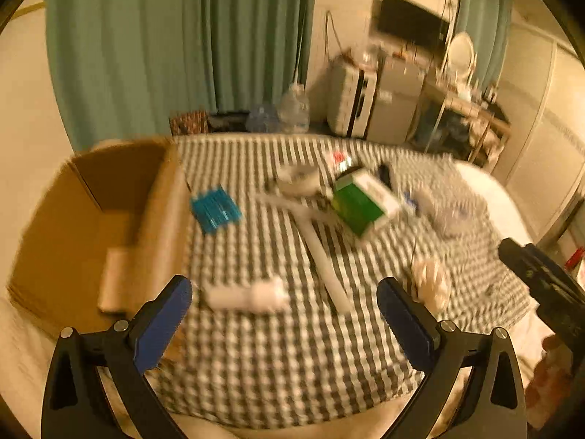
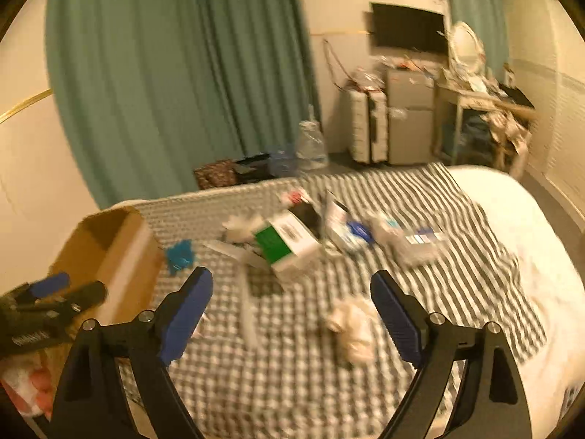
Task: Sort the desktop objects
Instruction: 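Move both grippers back to the items on the sheet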
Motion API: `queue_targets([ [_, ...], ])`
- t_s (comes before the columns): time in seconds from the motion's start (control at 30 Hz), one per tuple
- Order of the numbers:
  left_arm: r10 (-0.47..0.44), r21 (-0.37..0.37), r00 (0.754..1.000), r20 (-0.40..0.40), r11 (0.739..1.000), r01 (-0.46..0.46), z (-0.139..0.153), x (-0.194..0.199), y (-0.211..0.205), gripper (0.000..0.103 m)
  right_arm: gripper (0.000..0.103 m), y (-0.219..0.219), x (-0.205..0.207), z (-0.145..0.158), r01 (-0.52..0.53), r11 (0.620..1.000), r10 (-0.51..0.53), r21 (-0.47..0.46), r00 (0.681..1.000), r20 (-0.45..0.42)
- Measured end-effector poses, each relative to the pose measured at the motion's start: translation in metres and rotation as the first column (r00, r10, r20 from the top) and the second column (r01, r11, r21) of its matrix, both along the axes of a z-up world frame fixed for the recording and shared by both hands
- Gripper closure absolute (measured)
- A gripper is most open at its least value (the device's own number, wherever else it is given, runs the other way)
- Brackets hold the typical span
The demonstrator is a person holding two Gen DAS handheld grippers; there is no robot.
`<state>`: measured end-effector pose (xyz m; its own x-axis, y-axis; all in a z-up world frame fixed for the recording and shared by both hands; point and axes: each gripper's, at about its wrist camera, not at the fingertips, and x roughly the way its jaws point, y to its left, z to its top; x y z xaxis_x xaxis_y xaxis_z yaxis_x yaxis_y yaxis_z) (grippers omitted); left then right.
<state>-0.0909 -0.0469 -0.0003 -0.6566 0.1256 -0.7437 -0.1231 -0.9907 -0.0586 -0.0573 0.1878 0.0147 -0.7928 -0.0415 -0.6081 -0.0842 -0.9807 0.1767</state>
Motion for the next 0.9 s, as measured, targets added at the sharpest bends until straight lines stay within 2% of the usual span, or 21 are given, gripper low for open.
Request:
queue_targets([
  [0.17,0.042,-0.092,0.999,0.018,0.995,-0.040,-0.049,-0.005,0.019,0.000,0.015,0.020,0.003,-0.047,0.018,1.000,-0.019,0.004,0.997,0.072],
  [0.3,0.092,-0.107,0.995,0.031,0.990,-0.088,-0.079,-0.018,0.015,0.000,0.015,0.026,-0.010,-0.088,0.005,1.000,-0.007,0.015,0.989,0.145],
  [0.43,0.133,-0.138,0.989,0.069,0.983,-0.122,-0.114,-0.033,0.011,0.000,0.015,0.027,-0.028,-0.109,-0.002,1.000,-0.002,0.017,0.982,0.187],
  [0.6,0.215,-0.088,0.972,0.094,0.974,-0.207,-0.129,-0.052,-0.013,0.000,0.015,0.036,-0.058,-0.129,0.017,1.000,-0.021,0.020,0.975,0.223],
  [0.73,0.264,-0.085,0.952,0.153,0.964,-0.253,-0.145,-0.065,-0.025,0.000,0.015,0.044,-0.073,-0.143,0.030,0.999,-0.021,-0.030,0.969,0.246],
  [0.9,0.243,-0.112,0.959,0.145,0.967,-0.228,-0.152,-0.079,-0.026,0.000,0.015,0.051,-0.085,-0.157,0.030,0.996,-0.005,-0.085,0.957,0.289],
])
